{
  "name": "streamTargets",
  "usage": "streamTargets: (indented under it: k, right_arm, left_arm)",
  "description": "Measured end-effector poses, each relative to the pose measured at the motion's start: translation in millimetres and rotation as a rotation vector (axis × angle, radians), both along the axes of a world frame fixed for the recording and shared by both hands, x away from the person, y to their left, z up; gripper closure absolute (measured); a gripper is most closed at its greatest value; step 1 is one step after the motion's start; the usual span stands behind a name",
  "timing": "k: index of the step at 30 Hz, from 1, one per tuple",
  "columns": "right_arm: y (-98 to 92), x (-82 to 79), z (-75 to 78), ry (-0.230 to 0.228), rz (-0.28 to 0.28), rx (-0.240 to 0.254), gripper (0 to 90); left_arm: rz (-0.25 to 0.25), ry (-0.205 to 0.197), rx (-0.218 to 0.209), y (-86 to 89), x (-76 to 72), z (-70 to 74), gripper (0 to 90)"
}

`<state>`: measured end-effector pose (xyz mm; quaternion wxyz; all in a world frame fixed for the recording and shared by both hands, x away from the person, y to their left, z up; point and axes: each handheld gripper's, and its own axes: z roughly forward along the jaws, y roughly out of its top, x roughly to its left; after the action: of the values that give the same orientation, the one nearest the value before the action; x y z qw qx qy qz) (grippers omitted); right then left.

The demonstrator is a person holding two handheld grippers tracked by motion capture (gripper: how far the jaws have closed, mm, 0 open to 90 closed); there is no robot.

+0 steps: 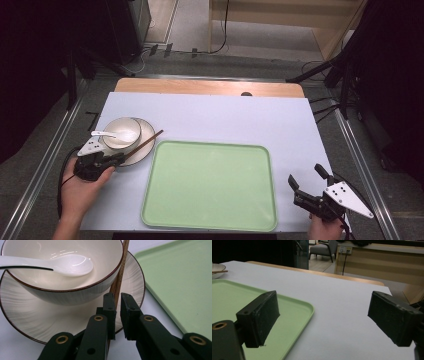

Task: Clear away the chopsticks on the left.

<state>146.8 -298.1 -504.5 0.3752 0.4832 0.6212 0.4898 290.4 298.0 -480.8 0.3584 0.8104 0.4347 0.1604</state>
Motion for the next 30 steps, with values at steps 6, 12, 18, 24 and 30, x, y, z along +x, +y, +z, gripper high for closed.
streamTargets:
  k: [6,12,18,24,30]
  right_arm:
    - [-1.6,-1.6,-0.3,0.002,-0.005,0.005,10.1]
    - [-2.2,-1.6,-0.7,0.004,-0.005,0.003,10.1]
    - [-1.5,-1.0,-0.8,0.006,-0.003,-0.001,10.1]
    - [-1.6,-1.1,-0.9,0.006,-0.005,0.0,10.1]
    - [-1.7,-1.3,-0.6,0.004,-0.005,0.001,10.1]
  left_arm:
    - [-0.004,-0.007,0.03,-5.9,2.0,-2.0,81.5]
    - [-0.031,0.0,0.057,-12.5,4.7,-3.4,80.2]
    - [-0.043,0.025,0.098,-21.0,9.3,-10.7,79.9]
    - [-0.065,0.032,0.11,-22.2,10.5,-10.1,85.1]
    - [-0.085,0.0,0.097,-25.6,5.0,-2.4,85.4]
